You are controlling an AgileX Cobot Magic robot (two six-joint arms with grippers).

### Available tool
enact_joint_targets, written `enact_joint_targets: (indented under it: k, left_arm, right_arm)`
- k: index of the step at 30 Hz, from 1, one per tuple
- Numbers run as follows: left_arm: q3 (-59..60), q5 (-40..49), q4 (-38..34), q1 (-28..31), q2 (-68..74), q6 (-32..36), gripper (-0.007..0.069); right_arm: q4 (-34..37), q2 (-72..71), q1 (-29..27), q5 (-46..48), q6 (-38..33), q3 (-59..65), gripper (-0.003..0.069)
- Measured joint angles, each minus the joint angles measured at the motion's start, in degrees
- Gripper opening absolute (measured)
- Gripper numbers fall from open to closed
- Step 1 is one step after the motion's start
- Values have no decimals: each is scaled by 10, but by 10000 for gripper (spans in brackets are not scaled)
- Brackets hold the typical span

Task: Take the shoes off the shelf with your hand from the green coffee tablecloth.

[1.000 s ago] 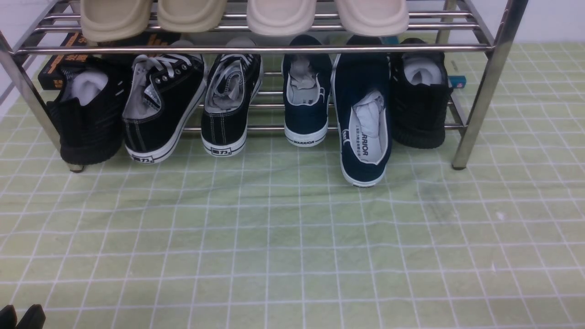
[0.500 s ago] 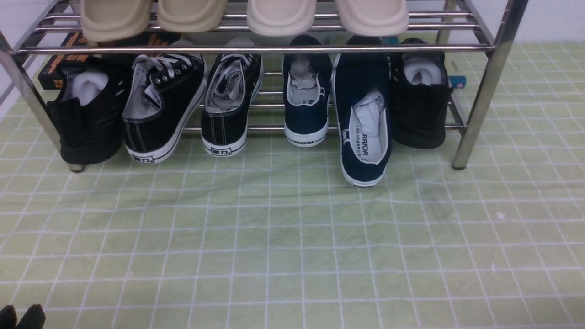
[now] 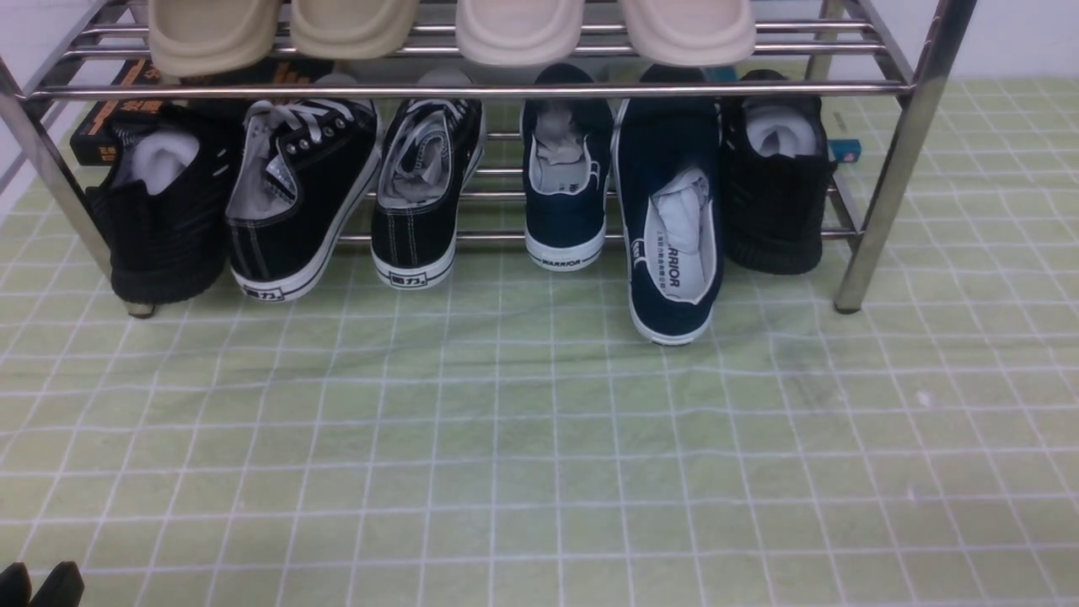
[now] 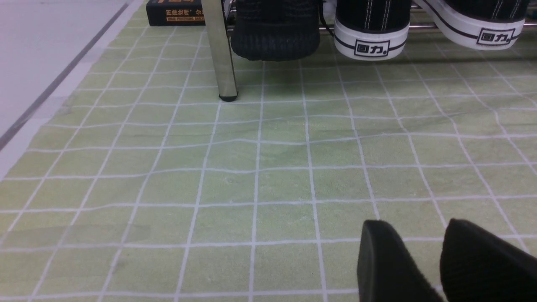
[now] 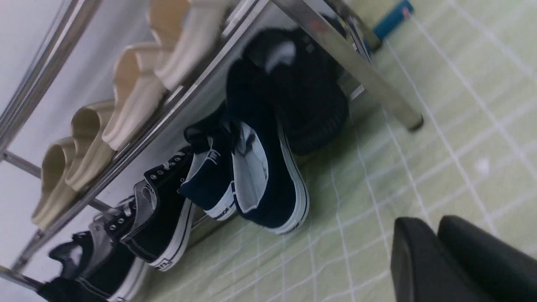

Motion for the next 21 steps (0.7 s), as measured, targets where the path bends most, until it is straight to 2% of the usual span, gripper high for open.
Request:
enact_joint_targets:
  k: [2, 3, 6, 9, 11, 14, 18, 21]
  left_arm:
    - [0, 0, 0, 0, 0, 0, 242]
    - [0, 0, 0, 0, 0, 0, 242]
    - [0, 0, -1, 0, 0, 0, 242]
    - [0, 0, -1, 0, 0, 0, 242]
    - [0, 0, -1, 0, 0, 0, 242]
    - [0, 0, -1, 0, 0, 0, 242]
    - [0, 0, -1, 0, 0, 0, 242]
    - [0, 0, -1, 0, 0, 0, 242]
  right_arm:
    - [-49, 56, 0, 34, -41, -67, 1]
    - [-77, 93, 0, 61, -58, -102, -8]
    - [-147, 215, 0, 163, -78, -188, -7]
    - [-174, 347, 0, 269, -85, -244, 3]
    - [-156, 433, 2, 306, -107, -264, 5]
    - [-79, 522, 28, 315, -180, -279, 6]
    - [14, 618, 114, 289, -252, -312, 6]
    - [17, 663, 179, 249, -248, -353, 10]
